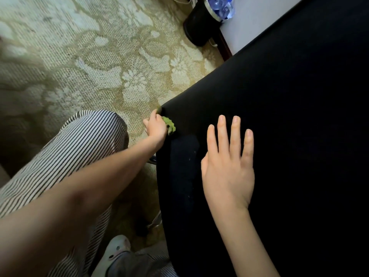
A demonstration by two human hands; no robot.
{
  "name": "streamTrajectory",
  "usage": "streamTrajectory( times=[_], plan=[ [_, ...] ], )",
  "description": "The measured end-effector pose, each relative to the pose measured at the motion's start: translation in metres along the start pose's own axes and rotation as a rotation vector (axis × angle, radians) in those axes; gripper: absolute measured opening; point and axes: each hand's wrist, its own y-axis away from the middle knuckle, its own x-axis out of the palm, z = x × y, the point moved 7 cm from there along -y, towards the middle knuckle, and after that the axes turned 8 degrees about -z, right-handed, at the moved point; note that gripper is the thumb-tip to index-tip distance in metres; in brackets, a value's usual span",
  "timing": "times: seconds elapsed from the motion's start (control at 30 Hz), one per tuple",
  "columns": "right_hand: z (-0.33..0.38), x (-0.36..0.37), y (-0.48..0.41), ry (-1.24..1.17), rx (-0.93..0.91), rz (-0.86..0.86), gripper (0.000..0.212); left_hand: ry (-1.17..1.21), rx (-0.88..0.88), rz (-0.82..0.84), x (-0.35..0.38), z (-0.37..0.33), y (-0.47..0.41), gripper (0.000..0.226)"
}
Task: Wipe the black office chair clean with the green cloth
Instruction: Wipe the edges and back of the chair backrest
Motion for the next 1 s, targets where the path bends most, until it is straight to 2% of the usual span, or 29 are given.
streamTrajectory(
  times=[0.13, 0.33, 0.43, 0.5, 0.77, 1.0],
  plan=[
    [0.000, 0.000, 0.001, -0.004, 0.012, -0.011, 0.062, 0.070, 0.138, 0.038, 0.000, -0.013, 0.040, 0.040],
    [-0.001, -0.003, -0.001, -0.032, 0.018, -0.036, 0.060, 0.186, 0.632, 0.147, 0.001, -0.074, 0.098, 0.043],
    [-0.001, -0.002, 0.000, -0.076, 0.037, -0.064, 0.058, 0.181, 0.777, 0.165, -0.001, -0.081, 0.088, 0.047],
    [0.000, -0.002, 0.000, -0.092, 0.045, -0.066, 0.058, 0.144, 0.753, 0.152, 0.002, -0.070, 0.064, 0.046],
    [0.002, -0.001, -0.004, -0.053, 0.027, 0.000, 0.060, 0.030, 0.455, 0.098, 0.003, -0.016, -0.003, 0.043],
    [0.004, 0.002, -0.009, -0.016, -0.042, 0.110, 0.063, 0.023, 0.215, 0.125, -0.003, 0.025, -0.004, 0.041]
  ],
)
